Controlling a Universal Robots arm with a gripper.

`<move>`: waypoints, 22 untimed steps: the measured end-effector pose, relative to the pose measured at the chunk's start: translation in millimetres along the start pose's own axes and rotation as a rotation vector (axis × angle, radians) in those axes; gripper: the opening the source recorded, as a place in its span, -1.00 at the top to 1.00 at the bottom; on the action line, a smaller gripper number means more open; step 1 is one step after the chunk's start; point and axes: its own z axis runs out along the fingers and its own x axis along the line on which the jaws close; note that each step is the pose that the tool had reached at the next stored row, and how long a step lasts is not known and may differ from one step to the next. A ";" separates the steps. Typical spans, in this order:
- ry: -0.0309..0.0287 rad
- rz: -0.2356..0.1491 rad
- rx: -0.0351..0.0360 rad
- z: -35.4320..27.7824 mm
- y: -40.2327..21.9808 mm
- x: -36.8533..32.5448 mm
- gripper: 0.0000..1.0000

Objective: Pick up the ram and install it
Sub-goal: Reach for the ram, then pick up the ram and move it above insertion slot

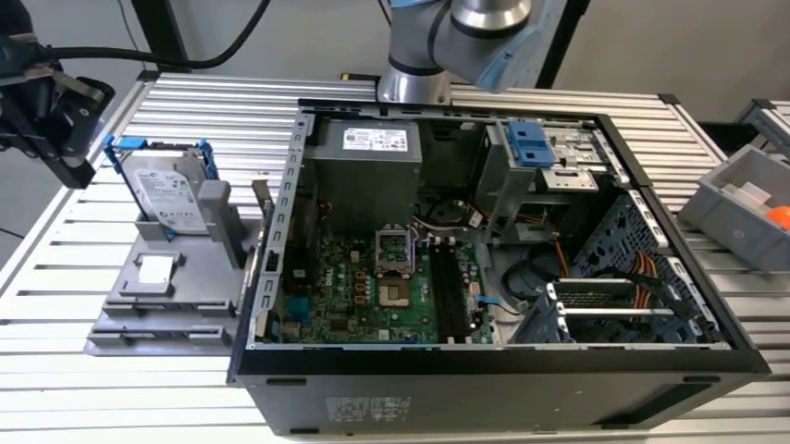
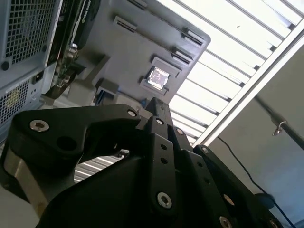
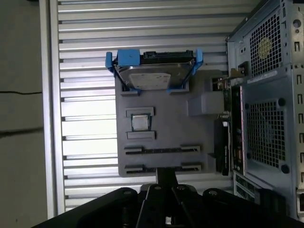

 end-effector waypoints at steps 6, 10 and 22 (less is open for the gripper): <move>0.0001 0.000 -0.0003 -1.0 -12.2 -0.8 1.00; 0.0002 0.000 -0.0005 -1.6 -20.0 -1.2 1.00; 0.0002 0.000 -0.0009 -2.6 -33.5 -2.3 1.00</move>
